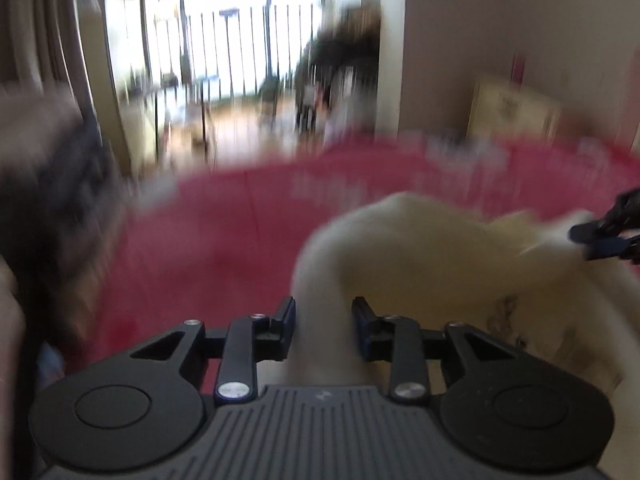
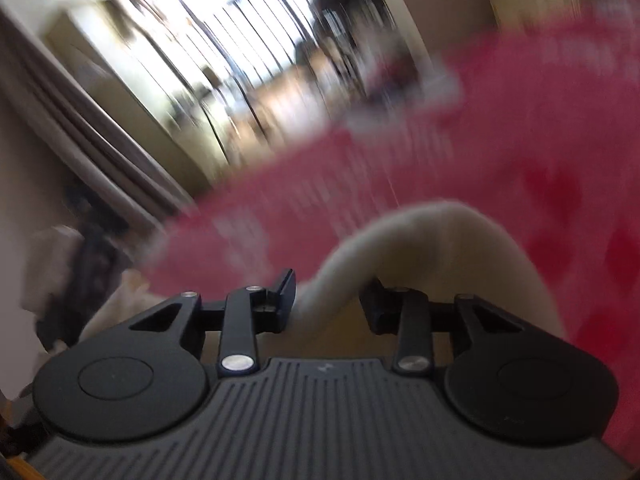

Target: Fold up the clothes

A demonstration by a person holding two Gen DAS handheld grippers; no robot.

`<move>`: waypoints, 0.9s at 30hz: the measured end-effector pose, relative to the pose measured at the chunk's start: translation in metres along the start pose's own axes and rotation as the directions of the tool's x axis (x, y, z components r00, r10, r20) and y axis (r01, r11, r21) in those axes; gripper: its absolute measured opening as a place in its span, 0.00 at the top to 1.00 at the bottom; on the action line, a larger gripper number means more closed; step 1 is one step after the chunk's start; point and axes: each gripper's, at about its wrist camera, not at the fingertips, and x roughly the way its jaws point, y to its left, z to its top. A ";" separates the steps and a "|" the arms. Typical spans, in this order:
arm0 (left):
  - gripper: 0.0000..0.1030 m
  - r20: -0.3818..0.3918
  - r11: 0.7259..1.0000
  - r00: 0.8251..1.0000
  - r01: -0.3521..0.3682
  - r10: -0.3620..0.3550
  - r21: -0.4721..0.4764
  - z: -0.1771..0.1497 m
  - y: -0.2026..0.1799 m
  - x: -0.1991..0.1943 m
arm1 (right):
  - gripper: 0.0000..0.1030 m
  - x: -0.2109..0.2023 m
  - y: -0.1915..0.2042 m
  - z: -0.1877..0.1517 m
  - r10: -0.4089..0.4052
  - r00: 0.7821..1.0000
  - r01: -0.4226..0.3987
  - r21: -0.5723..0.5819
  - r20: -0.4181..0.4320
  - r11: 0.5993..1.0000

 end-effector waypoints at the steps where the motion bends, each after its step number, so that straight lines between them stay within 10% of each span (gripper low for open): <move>1: 0.66 -0.004 1.000 1.000 0.005 -0.005 -0.022 -0.005 0.004 0.002 | 0.67 0.010 -0.014 -0.008 0.013 0.999 -0.011 0.073 -0.030 0.997; 4: 0.51 0.040 0.995 0.999 0.039 -0.035 -0.091 -0.010 0.017 -0.008 | 0.62 0.007 -0.032 -0.024 0.088 0.996 -0.088 0.137 0.003 0.987; 15: 0.48 0.156 0.944 0.981 0.156 -0.114 -0.291 0.014 0.041 -0.080 | 0.49 -0.035 -0.020 -0.021 0.190 0.976 -0.189 -0.015 0.105 0.982; 27: 0.48 0.132 0.992 0.985 0.098 -0.108 0.083 -0.006 -0.020 -0.101 | 0.54 -0.020 0.063 -0.066 0.067 0.991 -0.112 -0.464 -0.113 0.879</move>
